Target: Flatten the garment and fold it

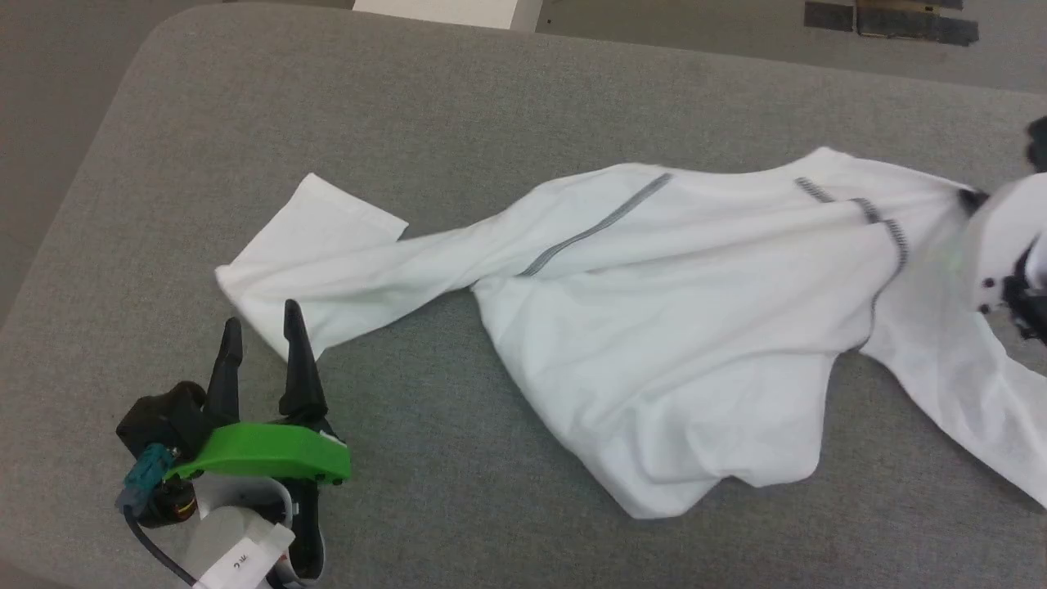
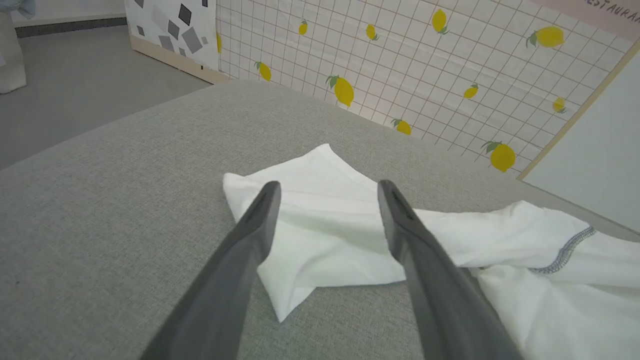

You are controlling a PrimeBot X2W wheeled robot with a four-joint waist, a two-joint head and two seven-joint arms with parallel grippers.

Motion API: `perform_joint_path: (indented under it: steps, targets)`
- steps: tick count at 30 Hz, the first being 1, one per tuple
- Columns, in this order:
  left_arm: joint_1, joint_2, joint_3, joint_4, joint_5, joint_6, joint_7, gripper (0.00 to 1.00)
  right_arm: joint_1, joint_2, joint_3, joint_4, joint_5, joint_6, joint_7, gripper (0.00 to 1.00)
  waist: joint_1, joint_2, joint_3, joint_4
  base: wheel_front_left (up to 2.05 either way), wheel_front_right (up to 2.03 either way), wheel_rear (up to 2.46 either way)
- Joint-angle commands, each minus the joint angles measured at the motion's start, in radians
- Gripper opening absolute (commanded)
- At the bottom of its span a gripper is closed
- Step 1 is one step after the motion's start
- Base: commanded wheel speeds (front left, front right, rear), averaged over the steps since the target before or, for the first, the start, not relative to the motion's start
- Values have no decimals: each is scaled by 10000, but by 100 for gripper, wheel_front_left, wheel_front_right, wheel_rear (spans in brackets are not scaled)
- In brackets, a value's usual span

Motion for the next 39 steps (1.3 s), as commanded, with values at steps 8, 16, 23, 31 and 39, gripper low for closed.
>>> perform_joint_path:
  steps: [8,16,23,31,39]
  targets:
    - [148,-31,-58,79,260,-2,-47,100,1106,415,-2792,388,-1622,-19,-119,0,0,0,-405,-466,0,0,0]
    - [241,-15,-281,306,634,-181,-47,100,2382,1433,-3021,-1196,-1204,-19,-1535,100,0,0,-783,-775,0,0,0]
    - [262,476,-877,740,1206,-459,399,100,4330,2187,-2104,-3758,-828,-19,-3133,100,0,0,-1144,-1117,0,0,0]
    - [-385,1486,-1267,1438,1813,-474,2513,100,5847,3123,-1273,-5517,-659,-19,-3360,100,0,0,-952,-1696,0,0,0]
    - [-1072,2437,-1357,2255,2206,-276,5062,100,5869,3343,-681,-6142,-584,-19,-3369,100,0,0,-380,-2205,0,0,0]
